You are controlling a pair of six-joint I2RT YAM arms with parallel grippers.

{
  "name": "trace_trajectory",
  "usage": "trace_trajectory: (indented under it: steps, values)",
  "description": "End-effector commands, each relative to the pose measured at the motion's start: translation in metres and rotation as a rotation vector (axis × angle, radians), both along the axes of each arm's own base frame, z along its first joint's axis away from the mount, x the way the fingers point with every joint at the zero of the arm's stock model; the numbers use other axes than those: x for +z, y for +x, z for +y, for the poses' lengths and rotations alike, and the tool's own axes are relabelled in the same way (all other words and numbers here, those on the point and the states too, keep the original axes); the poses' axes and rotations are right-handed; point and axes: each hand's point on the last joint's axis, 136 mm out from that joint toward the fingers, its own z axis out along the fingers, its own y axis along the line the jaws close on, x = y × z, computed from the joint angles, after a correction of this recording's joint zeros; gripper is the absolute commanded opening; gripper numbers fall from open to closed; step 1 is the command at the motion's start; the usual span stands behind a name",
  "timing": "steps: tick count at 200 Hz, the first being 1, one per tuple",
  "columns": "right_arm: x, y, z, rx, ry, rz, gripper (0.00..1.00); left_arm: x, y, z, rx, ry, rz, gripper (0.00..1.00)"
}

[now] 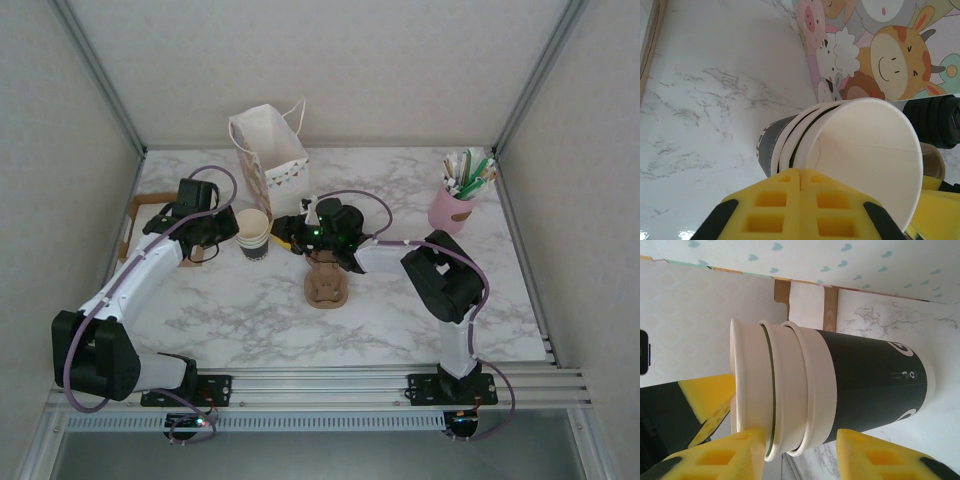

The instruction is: Pack the takeout coffee

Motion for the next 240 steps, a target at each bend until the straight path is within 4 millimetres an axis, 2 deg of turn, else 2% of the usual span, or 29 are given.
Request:
trace_trajectory:
  steps: [1, 64, 122, 149, 240]
  values:
    - [0.008, 0.0, 0.012, 0.026, 0.037, -0.025, 0.42, 0.003, 0.0, 0.001, 0.01, -0.02, -0.012, 0.0]
    - [-0.002, 0.004, 0.016, 0.018, 0.045, 0.001, 0.42, 0.005, -0.001, -0.005, 0.002, -0.096, -0.019, 0.0]
    - [-0.002, 0.004, 0.016, 0.01, 0.053, 0.007, 0.46, 0.004, -0.004, 0.005, 0.031, -0.129, -0.022, 0.0]
    - [-0.005, 0.005, 0.016, 0.009, 0.046, 0.015, 0.46, 0.011, -0.004, 0.01, 0.047, -0.141, -0.04, 0.0]
    - [-0.013, 0.001, 0.023, 0.032, -0.005, 0.021, 0.48, 0.012, -0.004, 0.008, 0.035, -0.212, -0.051, 0.0]
